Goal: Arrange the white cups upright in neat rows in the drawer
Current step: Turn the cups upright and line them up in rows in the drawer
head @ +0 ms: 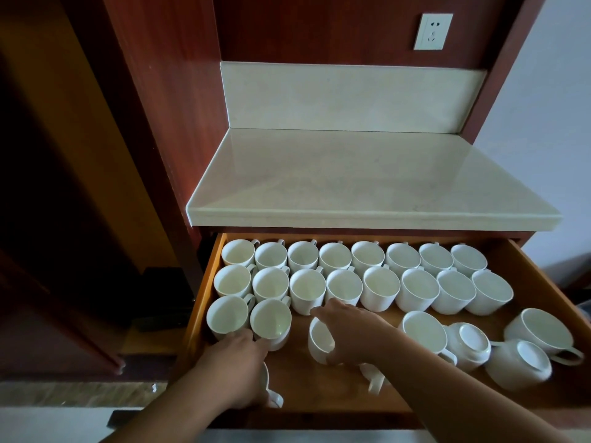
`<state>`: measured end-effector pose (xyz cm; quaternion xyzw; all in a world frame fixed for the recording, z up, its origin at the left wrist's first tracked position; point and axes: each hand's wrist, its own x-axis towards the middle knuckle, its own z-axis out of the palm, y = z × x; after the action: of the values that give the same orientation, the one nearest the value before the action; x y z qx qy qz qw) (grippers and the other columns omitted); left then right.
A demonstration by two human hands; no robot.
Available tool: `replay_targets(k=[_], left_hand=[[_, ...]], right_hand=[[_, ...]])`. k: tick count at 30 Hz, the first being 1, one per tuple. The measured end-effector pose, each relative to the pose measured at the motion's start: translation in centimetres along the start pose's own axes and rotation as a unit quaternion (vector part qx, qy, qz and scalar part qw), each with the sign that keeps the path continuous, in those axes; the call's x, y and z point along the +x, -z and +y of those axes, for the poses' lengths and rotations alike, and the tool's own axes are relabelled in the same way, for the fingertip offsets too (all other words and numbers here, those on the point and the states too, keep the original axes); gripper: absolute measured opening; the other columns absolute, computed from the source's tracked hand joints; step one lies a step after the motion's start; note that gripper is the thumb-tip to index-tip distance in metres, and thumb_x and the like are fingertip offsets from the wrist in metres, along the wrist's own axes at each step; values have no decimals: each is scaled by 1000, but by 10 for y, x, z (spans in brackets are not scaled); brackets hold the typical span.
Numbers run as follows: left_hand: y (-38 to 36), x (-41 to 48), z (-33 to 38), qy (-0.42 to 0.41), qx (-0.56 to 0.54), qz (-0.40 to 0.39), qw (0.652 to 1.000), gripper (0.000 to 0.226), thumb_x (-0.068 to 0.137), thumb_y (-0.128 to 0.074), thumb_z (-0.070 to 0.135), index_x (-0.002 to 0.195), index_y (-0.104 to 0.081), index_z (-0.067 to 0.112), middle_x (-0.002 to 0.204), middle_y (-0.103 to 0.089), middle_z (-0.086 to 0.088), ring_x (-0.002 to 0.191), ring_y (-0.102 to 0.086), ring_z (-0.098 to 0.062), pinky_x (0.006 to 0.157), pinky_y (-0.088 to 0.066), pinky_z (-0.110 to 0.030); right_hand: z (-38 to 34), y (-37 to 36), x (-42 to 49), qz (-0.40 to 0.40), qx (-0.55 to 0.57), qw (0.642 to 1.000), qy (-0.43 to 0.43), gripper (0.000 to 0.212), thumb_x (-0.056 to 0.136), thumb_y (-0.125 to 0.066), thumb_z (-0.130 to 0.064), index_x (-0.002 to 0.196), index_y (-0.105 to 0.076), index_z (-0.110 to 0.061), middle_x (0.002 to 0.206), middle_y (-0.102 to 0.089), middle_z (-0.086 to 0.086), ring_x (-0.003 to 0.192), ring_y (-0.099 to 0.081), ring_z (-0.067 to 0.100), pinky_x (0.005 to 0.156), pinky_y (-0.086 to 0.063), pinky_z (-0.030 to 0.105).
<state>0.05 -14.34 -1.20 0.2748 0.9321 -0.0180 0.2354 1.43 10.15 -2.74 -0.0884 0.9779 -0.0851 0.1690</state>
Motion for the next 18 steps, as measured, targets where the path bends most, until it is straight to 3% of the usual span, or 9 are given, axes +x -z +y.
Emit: replay_targets(k=[4, 9, 14, 18], left_hand=[[0, 2, 0, -4, 33, -15, 999, 81, 74, -77, 69, 134, -45, 27, 134, -44, -4, 124, -46, -26, 100, -47, -38], [4, 5, -3, 2, 78, -46, 996, 70, 78, -81, 56, 130, -47, 24, 136, -46, -6, 122, -49, -28, 97, -47, -38], [16, 6, 0, 12, 80, -65, 995, 62, 73, -80, 60, 119, -57, 26, 122, -55, 2, 103, -59, -19, 83, -52, -33], [34, 10, 24, -10, 46, 24, 999, 32, 83, -71, 49, 102, -58, 27, 99, -61, 6, 87, -62, -15, 71, -53, -32]], right_hand=[[9, 6, -3, -3, 22, 1000, -23, 93, 75, -83, -42, 153, -35, -27, 143, -47, 2, 128, -54, 26, 95, -49, 36], [32, 24, -9, 16, 56, 996, -71, 56, 80, -73, -33, 132, -58, -22, 126, -60, 1, 112, -62, 22, 89, -54, 36], [56, 32, -17, 31, 78, 989, -120, 87, 64, -58, -76, 133, -60, -23, 108, -68, -6, 96, -60, 14, 78, -46, 28], [65, 32, -29, -6, 52, 991, -120, 36, 86, -68, -58, 104, -65, -27, 94, -68, -10, 85, -61, 10, 71, -48, 26]])
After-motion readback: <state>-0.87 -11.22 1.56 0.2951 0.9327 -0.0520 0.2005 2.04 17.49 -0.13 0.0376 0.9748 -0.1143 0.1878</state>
